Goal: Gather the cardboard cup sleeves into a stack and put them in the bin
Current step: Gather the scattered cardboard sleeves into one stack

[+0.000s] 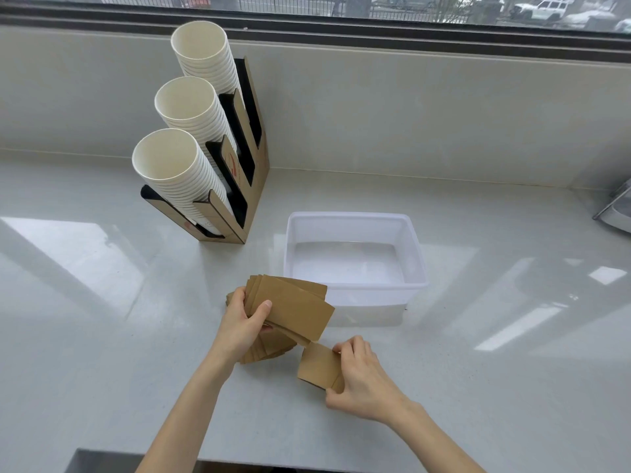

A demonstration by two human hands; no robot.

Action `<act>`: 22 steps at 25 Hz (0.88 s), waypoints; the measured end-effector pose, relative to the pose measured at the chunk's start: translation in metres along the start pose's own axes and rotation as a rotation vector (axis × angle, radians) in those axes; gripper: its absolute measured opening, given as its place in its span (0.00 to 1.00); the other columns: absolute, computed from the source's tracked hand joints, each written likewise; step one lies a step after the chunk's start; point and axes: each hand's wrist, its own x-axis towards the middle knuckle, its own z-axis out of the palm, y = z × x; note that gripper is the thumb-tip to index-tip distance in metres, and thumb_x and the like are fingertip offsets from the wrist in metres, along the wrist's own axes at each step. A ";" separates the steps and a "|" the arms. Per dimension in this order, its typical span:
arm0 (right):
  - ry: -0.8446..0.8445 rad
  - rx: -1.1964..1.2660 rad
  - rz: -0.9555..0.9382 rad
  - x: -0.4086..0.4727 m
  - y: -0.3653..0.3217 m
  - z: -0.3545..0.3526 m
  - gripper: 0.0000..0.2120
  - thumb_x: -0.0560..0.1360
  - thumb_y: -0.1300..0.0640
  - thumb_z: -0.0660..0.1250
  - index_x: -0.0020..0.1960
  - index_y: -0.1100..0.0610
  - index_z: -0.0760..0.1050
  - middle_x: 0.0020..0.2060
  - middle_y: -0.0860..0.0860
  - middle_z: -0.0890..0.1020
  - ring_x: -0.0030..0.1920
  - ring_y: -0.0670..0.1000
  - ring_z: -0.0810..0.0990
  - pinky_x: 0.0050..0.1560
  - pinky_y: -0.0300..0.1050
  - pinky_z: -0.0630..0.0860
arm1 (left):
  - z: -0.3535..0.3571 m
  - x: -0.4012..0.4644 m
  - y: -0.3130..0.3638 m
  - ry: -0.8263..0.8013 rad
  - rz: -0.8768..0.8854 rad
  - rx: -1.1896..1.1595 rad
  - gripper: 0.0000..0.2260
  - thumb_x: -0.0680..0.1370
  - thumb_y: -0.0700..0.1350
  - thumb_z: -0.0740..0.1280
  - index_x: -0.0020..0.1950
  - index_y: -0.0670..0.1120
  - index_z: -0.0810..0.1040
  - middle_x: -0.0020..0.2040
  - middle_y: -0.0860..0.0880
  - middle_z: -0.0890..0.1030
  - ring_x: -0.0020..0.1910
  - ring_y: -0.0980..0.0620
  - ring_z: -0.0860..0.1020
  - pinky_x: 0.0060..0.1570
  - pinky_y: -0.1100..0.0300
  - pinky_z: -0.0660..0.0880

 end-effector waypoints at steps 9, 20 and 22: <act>-0.092 0.103 -0.113 -0.002 0.003 -0.041 0.25 0.67 0.52 0.66 0.61 0.56 0.65 0.52 0.50 0.66 0.55 0.50 0.67 0.53 0.36 0.66 | 0.003 0.000 0.000 0.006 0.019 -0.012 0.12 0.77 0.42 0.61 0.60 0.44 0.67 0.56 0.46 0.73 0.53 0.47 0.74 0.30 0.74 0.76; -0.113 0.133 -0.130 -0.007 -0.007 -0.052 0.23 0.66 0.54 0.66 0.60 0.55 0.65 0.51 0.48 0.66 0.52 0.48 0.68 0.50 0.34 0.65 | -0.002 -0.001 -0.001 0.038 0.051 -0.015 0.09 0.77 0.43 0.61 0.56 0.49 0.67 0.59 0.44 0.74 0.56 0.45 0.75 0.35 0.67 0.77; -0.065 0.138 -0.145 -0.003 -0.011 -0.057 0.25 0.67 0.54 0.66 0.61 0.56 0.65 0.52 0.49 0.66 0.53 0.48 0.68 0.52 0.34 0.65 | -0.001 -0.002 -0.001 0.021 0.041 -0.032 0.09 0.77 0.42 0.61 0.56 0.48 0.67 0.58 0.44 0.73 0.55 0.46 0.76 0.33 0.69 0.78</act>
